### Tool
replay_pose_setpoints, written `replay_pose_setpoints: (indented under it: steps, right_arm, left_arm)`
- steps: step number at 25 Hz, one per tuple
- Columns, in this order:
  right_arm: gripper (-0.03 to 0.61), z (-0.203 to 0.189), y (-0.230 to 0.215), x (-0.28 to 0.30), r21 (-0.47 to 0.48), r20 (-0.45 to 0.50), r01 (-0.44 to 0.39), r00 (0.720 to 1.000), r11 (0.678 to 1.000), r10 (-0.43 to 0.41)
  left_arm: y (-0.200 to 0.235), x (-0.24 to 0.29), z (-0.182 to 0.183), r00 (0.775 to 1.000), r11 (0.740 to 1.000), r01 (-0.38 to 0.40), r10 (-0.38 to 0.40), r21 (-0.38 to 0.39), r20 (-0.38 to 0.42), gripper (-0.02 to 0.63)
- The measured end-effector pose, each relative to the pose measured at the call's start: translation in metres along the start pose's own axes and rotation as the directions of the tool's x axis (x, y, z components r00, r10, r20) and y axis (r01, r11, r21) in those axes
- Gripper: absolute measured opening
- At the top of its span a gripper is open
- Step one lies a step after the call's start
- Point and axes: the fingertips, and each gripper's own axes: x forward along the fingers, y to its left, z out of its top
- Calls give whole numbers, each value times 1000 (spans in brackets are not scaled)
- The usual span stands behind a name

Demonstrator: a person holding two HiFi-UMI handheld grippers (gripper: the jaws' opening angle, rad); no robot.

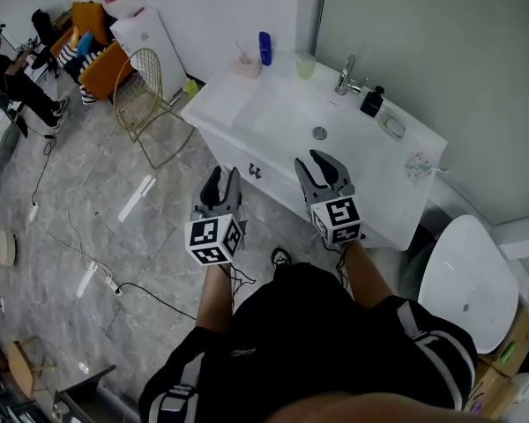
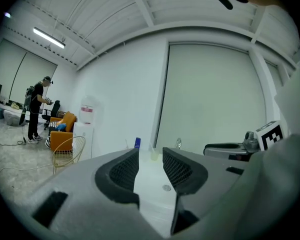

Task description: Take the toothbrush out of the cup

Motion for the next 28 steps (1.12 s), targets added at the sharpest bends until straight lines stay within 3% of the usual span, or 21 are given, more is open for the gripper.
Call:
replay_pose_setpoints:
  steps: [11,20,28]
  right_arm:
    - [150,2,-51,89,8,-28,17,999,1000,-17]
    - [152,6,-94,170,-14,-44,91,995,996,-92]
    - [152,6,-138,245,19,-118,167,979,986,-164]
  left_arm:
    - [45,96,14,1000,999,-7,7,-38,-8,158]
    - [94,197,27,999,996,47,-48,-82,-6,156]
    - [131,297,26,986,988,124,-133,-93,-102,158]
